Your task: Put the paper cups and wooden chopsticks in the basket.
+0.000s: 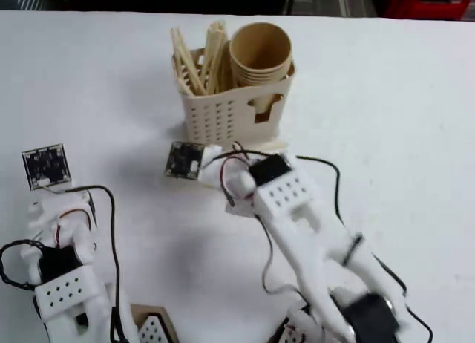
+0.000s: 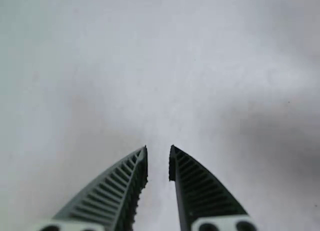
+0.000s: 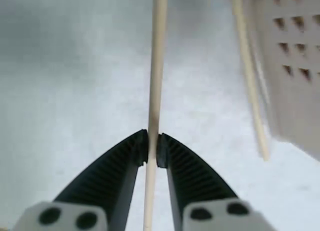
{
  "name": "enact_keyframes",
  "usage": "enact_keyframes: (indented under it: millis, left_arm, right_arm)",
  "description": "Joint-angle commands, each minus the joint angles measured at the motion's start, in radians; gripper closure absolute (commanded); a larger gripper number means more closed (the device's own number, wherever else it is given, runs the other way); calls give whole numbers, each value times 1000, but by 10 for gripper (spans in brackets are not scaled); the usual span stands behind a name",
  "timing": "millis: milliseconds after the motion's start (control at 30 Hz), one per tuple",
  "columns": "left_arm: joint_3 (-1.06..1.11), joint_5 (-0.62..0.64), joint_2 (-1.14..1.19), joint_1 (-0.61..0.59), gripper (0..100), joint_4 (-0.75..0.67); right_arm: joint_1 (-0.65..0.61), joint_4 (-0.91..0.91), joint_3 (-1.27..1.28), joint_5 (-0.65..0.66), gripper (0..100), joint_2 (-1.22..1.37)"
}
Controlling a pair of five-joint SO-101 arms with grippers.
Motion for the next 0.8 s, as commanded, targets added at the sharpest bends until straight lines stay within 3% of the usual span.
enact_keyframes:
  millis: [0,167,400,767]
  left_arm:
    - [-49,6,-18,1,906,-26]
    - [-49,6,-18,1,906,-26]
    - [-49,6,-18,1,906,-26]
    - [-49,6,-18,1,906,-26]
  right_arm:
    - [-44,5,-20,-87,981,-214]
    - [-93,-59,-83,-285,981,-398]
    - [-44,-406,-170,-519,981,-427]
    - [70,-1013,-170,-675,981,-196]
